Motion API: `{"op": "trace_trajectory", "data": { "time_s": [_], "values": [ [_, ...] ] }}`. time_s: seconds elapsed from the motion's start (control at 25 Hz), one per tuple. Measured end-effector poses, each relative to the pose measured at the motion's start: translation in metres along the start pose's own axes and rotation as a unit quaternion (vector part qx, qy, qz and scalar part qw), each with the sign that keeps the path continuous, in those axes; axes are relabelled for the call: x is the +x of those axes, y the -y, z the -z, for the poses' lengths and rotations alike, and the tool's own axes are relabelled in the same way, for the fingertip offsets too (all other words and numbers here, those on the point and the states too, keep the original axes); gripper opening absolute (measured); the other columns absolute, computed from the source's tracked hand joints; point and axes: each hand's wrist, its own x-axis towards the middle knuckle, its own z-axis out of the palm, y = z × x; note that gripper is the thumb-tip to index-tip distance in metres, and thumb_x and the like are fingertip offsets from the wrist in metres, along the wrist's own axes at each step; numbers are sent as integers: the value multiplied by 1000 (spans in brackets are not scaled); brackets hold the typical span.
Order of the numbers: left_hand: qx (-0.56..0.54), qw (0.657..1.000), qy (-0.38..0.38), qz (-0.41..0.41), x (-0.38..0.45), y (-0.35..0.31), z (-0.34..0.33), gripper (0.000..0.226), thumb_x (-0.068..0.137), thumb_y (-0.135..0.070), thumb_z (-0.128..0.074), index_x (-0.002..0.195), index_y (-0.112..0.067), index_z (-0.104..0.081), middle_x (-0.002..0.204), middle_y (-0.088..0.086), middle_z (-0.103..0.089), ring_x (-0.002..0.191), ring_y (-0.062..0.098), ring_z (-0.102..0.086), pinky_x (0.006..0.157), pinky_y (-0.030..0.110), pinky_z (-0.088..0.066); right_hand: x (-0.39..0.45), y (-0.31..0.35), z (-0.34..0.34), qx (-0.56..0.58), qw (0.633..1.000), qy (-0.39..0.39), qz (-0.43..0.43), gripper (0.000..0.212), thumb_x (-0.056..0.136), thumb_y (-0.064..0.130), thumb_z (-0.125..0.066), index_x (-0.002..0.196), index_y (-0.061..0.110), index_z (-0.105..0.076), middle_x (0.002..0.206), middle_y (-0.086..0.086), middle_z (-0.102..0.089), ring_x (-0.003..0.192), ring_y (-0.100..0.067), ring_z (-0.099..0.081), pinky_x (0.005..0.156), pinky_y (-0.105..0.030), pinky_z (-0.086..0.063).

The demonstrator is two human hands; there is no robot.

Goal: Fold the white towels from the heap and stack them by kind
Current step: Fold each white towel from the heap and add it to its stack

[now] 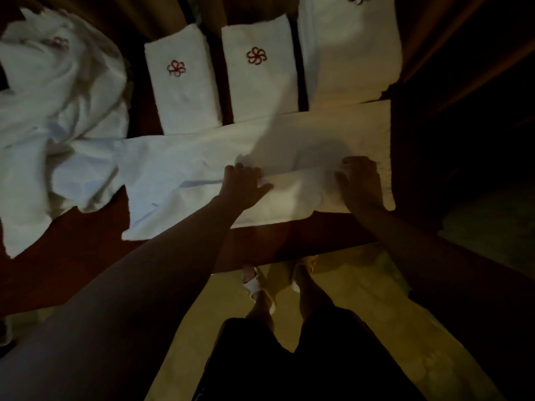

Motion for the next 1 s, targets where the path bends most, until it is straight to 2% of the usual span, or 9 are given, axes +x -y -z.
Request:
{"op": "trace_trajectory", "data": {
  "time_s": [0.08, 0.2, 0.28, 0.4, 0.6, 0.72, 0.8, 0.92, 1.0],
  "values": [
    [-18, 998, 30, -43, 19, -32, 2, 47, 89, -57, -54, 110, -16, -65, 110, 4, -67, 110, 29, -55, 93, 37, -36, 6, -25, 12, -46, 998, 12, -41, 42, 90, 21, -59, 129, 8, -50, 134, -15, -45, 126, -34, -37, 101, -43, -35],
    [-10, 994, 69, -85, 41, -71, 7, 44, 92, -51, -52, 120, -18, -60, 118, 6, -63, 116, 28, -50, 94, 38, -38, 16, -51, 24, -78, 994, 58, -45, 52, 87, 33, -65, 129, 9, -48, 136, -16, -41, 128, -36, -33, 99, -47, -38],
    [10, 991, 89, -94, 50, -84, 8, 39, 95, -43, -51, 129, -24, -55, 127, 7, -56, 122, 28, -45, 97, 42, -39, 25, -57, 31, -80, 993, 82, -38, 48, 85, 36, -66, 123, 11, -51, 131, -17, -42, 126, -36, -34, 95, -47, -41],
    [32, 990, 108, -89, 59, -87, 10, 38, 96, -34, -49, 133, -27, -51, 134, 6, -47, 127, 26, -41, 99, 45, -39, 38, -59, 40, -86, 987, 128, -40, 39, 89, 32, -60, 121, 9, -55, 132, -17, -44, 127, -35, -35, 99, -44, -40],
    [72, 972, 164, -152, 68, -89, 21, 36, 97, -31, -45, 127, -16, -55, 131, 10, -48, 125, 26, -42, 95, 40, -43, 53, -66, 54, -18, 993, 101, -62, 35, 91, 30, -60, 117, 9, -52, 119, -18, -58, 110, -35, -54, 79, -34, -41],
    [90, 979, 129, -127, 67, -95, 17, 38, 98, -38, -43, 124, -15, -58, 127, 12, -52, 120, 27, -46, 91, 41, -45, 48, -74, 59, 89, 979, 71, -170, 54, 86, 36, -67, 124, 3, -48, 125, -18, -54, 115, -34, -52, 81, -34, -41],
    [65, 989, 107, -85, 64, -103, 11, 40, 96, -43, -44, 117, -12, -60, 124, 12, -55, 116, 29, -50, 90, 42, -47, 37, -81, 56, 102, 966, 73, -226, 62, 88, 41, -64, 132, 2, -46, 132, -18, -51, 119, -35, -50, 88, -38, -44],
    [-21, 994, 90, -62, 63, -114, 8, 36, 93, -39, -53, 105, -7, -64, 111, 12, -63, 108, 30, -57, 86, 41, -52, 20, -91, 50, 70, 959, 91, -261, 54, 90, 45, -53, 124, 3, -57, 127, -18, -56, 113, -35, -55, 87, -38, -46],
    [-19, 993, 93, -68, 63, -117, 8, 30, 96, -31, -51, 107, -6, -65, 109, 12, -64, 107, 30, -59, 88, 40, -51, 10, -94, 48, 83, 952, 110, -274, 47, 92, 40, -51, 122, 4, -60, 127, -16, -56, 114, -34, -55, 87, -35, -45]
  ]
}}
